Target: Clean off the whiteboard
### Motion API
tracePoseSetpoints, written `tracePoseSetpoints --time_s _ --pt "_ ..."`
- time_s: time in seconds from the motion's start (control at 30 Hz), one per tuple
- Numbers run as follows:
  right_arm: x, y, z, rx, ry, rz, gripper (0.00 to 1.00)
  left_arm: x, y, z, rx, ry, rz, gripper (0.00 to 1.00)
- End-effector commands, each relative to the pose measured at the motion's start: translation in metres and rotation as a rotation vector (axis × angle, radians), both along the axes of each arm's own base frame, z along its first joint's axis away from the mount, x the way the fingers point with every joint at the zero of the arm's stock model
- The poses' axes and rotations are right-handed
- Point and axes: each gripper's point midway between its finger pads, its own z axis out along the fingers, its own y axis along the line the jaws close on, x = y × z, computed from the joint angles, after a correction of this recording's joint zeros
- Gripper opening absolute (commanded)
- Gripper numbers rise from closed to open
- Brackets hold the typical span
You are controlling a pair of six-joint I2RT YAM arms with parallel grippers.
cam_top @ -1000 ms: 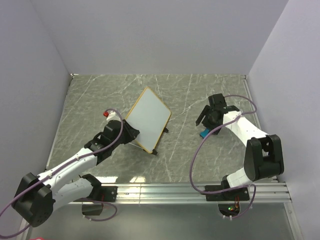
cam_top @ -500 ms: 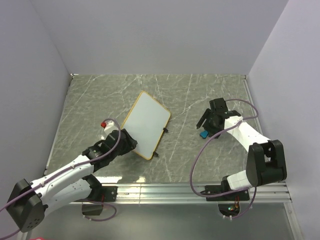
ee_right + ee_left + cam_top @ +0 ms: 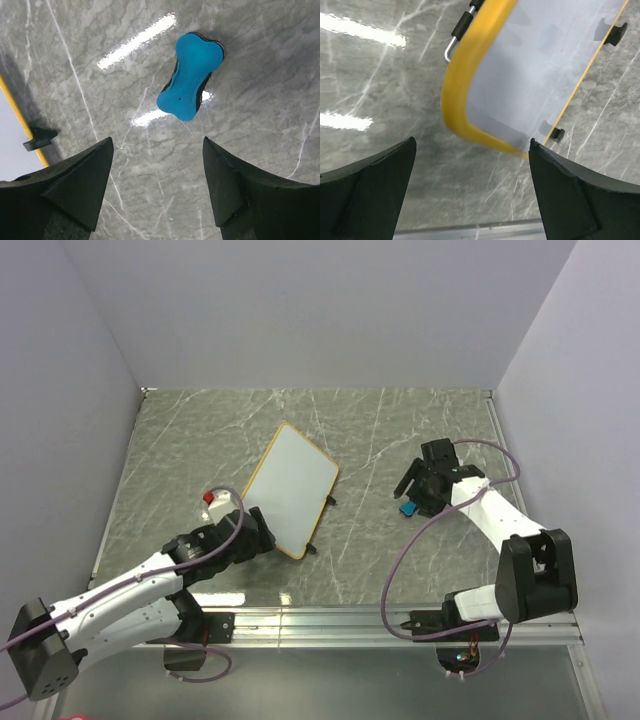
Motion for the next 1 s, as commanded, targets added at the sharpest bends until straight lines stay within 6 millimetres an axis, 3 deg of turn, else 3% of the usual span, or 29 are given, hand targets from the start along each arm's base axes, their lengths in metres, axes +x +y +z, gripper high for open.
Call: tracePoseSetpoints --time_s 0.0,0.13,0.3,0.4,0.43,0.5,0.53,0.63,0.77,0.8,0.87,0.9,0.97 --pt "0.006 -0.001 0.013 0.002 -0.06 -0.002 0.79 -0.002 0.012 0.024 0.04 -0.027 0.03 0.99" --pt "0.009 -0.001 0.022 0.003 -0.08 0.002 0.79 -0.002 0.015 0.046 0.038 -0.053 0.034 0.99" --pt "0.011 0.004 0.035 0.022 -0.111 0.027 0.79 0.005 0.021 0.09 0.034 -0.135 0.051 1.0" --pt "0.025 0.039 0.068 0.142 -0.247 0.177 0.79 0.016 0.029 0.125 0.059 -0.214 0.082 0.99" --pt "0.022 0.062 0.089 0.237 -0.3 0.27 0.78 0.019 0.036 0.133 0.097 -0.241 0.093 0.99" --pt "0.023 0.086 0.115 0.291 -0.378 0.37 0.78 0.028 0.036 0.161 0.101 -0.301 0.102 0.99" --pt "0.023 0.106 0.139 0.318 -0.438 0.443 0.78 0.034 0.035 0.174 0.124 -0.352 0.079 0.99" --pt "0.014 0.142 0.178 0.323 -0.5 0.586 0.78 0.055 0.027 0.231 0.098 -0.535 0.073 0.99" --pt "0.001 0.153 0.214 0.266 -0.602 0.65 0.77 0.073 0.034 0.286 -0.017 -0.656 0.235 0.99" --pt "-0.002 0.151 0.219 0.25 -0.628 0.647 0.77 0.078 0.02 0.292 -0.036 -0.672 0.161 0.99" --pt "-0.013 0.141 0.231 0.241 -0.681 0.633 0.77 0.092 0.02 0.305 0.019 -0.713 0.089 0.99" --pt "-0.015 0.136 0.233 0.23 -0.703 0.612 0.77 0.102 0.01 0.298 0.036 -0.68 0.043 0.99" --pt "-0.031 0.125 0.231 0.237 -0.745 0.601 0.8 0.115 0.021 0.301 0.044 -0.64 0.075 0.99"
